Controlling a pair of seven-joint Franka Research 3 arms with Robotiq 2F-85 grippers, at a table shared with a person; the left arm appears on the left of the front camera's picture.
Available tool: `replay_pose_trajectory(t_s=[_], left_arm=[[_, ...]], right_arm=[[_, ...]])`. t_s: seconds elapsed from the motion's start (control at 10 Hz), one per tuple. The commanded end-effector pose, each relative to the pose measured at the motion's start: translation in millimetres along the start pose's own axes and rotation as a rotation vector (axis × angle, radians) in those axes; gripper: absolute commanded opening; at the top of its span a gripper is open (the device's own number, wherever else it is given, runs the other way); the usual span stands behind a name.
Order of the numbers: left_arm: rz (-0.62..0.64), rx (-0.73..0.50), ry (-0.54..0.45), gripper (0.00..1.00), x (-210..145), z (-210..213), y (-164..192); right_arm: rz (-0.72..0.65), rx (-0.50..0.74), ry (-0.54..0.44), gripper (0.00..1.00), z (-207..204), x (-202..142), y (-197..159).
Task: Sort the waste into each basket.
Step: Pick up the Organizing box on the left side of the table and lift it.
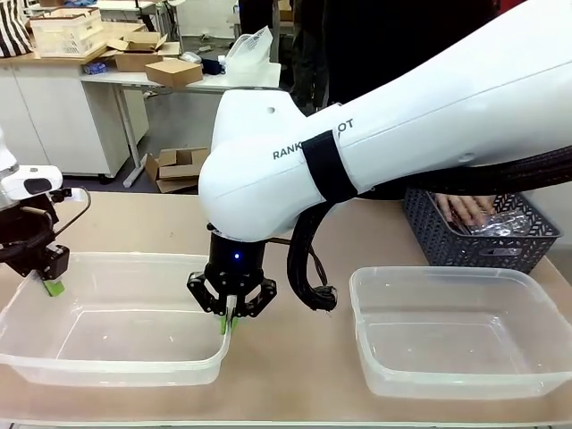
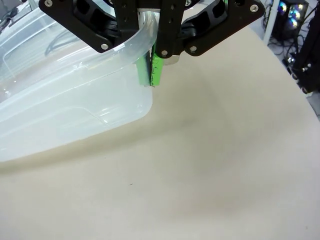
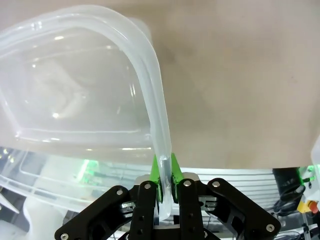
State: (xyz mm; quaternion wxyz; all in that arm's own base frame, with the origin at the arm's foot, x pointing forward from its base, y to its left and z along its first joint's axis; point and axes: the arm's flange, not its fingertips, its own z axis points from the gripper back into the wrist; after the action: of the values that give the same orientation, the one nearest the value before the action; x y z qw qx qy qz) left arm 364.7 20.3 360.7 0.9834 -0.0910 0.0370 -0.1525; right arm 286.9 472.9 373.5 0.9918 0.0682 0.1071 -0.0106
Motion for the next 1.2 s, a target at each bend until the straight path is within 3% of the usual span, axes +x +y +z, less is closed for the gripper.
replay_pose_trajectory(t_s=[0.0, 0.2, 0.4, 0.5, 0.8, 1.1], left_arm=[[0.019, 0.058, -0.036, 0.00, -46, -8, -17], [-0.007, 0.077, -0.040, 0.00, -33, 12, -27], [-0.045, 0.075, -0.040, 0.00, -15, 44, -52], [-0.110, -0.008, -0.044, 0.00, -7, 68, -74], [-0.188, -0.045, -0.157, 0.00, 10, 126, -130], [-0.264, -0.010, -0.096, 0.00, 55, 146, -191]], right_arm=[[-0.035, -0.039, -0.038, 0.00, 11, -4, -4], [-0.033, -0.042, -0.028, 0.00, 52, -14, -20], [-0.090, -0.044, -0.028, 0.00, 121, -26, -66], [-0.127, -0.054, -0.037, 0.00, 145, -31, -90], [-0.158, -0.037, -0.059, 0.00, 164, -58, -153], [-0.183, 0.034, -0.093, 0.00, 171, -91, -212]])
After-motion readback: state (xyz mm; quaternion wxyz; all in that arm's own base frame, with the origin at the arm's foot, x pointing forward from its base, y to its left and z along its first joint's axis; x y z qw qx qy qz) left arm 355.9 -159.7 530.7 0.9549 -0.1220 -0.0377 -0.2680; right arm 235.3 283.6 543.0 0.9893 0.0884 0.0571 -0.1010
